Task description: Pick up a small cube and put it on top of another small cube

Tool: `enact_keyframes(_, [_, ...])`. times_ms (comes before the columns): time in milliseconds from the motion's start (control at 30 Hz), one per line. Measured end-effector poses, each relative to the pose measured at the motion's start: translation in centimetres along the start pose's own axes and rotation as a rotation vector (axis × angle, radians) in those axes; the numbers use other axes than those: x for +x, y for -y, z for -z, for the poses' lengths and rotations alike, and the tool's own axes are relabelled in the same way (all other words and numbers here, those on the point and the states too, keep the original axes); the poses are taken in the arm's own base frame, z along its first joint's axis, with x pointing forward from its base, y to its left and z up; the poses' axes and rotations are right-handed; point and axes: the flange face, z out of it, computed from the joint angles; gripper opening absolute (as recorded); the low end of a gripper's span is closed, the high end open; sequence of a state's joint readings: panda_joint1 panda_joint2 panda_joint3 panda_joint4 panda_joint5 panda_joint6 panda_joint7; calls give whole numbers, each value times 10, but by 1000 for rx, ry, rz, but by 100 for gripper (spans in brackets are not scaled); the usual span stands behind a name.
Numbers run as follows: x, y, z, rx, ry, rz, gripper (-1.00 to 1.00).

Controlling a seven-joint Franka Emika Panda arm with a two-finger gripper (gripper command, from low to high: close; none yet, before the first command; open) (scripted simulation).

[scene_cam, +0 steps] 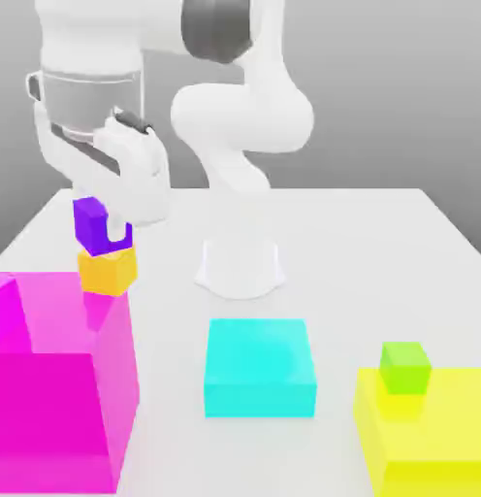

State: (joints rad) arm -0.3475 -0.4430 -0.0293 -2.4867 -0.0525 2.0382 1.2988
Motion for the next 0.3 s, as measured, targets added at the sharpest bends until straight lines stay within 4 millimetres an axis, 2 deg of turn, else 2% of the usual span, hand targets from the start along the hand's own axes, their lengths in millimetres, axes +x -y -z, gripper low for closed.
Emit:
enact_keyframes(33, [4,-8,3,8,18,-6,-100])
enact_keyframes(67, [6,-12,-3,13,27,-9,-100])
enact_keyframes(167, [7,-15,-40,17,35,-11,-100])
enact_keyframes(200, [7,-16,-49,17,36,-11,100])
enact_keyframes(300, [7,-16,-49,17,36,-11,100])
